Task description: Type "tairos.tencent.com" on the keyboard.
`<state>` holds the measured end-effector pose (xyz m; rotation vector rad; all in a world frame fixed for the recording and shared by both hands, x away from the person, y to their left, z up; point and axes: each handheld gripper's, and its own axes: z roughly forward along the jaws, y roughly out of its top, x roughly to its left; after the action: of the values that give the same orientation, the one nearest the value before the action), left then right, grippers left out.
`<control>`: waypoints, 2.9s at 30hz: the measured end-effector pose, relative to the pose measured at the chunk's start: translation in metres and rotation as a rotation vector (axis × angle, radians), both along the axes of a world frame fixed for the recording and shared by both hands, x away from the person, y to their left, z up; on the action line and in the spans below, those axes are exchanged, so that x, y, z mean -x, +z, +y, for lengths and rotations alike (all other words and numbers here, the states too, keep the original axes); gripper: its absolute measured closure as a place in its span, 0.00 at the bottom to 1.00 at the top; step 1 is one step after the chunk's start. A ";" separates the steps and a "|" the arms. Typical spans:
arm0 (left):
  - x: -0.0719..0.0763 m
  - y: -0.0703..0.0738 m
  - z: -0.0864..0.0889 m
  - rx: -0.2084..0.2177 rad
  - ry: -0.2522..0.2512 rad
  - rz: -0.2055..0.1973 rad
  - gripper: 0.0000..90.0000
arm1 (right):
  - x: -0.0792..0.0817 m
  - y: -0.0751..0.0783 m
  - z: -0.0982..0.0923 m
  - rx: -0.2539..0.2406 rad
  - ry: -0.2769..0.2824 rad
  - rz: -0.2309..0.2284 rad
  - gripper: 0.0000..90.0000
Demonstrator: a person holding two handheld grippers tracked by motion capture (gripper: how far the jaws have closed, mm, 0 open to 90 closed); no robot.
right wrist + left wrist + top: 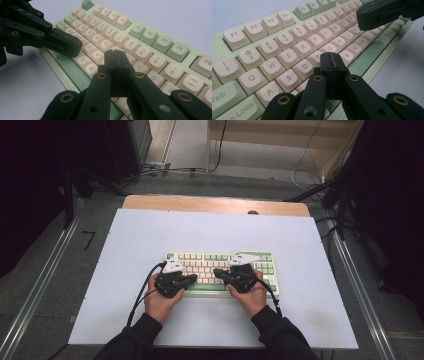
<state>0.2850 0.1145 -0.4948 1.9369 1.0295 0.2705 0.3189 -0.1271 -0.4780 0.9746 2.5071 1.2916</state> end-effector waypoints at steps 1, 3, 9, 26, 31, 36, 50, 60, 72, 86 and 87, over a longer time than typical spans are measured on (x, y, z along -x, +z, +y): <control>0.000 0.001 0.001 0.005 0.000 -0.001 1.00 | 0.000 0.000 0.000 0.000 0.000 0.000 0.98; -0.001 0.002 0.003 0.017 0.009 -0.003 1.00 | 0.000 0.000 0.000 0.000 0.001 -0.001 0.98; -0.002 0.003 0.004 0.040 0.018 -0.003 1.00 | 0.000 0.000 0.001 0.001 0.002 0.000 0.98; -0.006 0.006 0.008 0.056 0.042 -0.015 1.00 | 0.000 -0.001 0.001 0.004 0.006 0.000 0.98; -0.009 0.007 0.011 0.056 0.058 -0.020 1.00 | 0.001 -0.001 0.002 0.006 0.008 -0.001 0.98; -0.013 0.007 0.015 0.055 0.081 -0.024 1.00 | 0.001 -0.002 0.003 0.008 0.011 0.002 0.98; -0.021 0.005 0.019 0.043 0.112 -0.029 1.00 | 0.002 -0.002 0.003 0.009 0.013 0.003 0.98; -0.025 0.001 0.016 0.035 0.118 -0.021 1.00 | 0.002 -0.002 0.004 0.009 0.014 0.004 0.98; -0.026 0.000 0.016 0.032 0.118 -0.019 1.00 | 0.002 -0.002 0.004 0.008 0.014 0.003 0.98; -0.026 -0.001 0.014 0.024 0.117 -0.015 1.00 | 0.002 -0.003 0.004 0.008 0.014 0.006 0.98; -0.026 -0.001 0.014 0.023 0.118 -0.016 1.00 | 0.002 -0.003 0.004 0.009 0.015 0.005 0.98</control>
<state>0.3113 0.1282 -0.4961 1.8537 1.1330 0.3382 0.3164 -0.1235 -0.4807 0.9601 2.5261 1.2829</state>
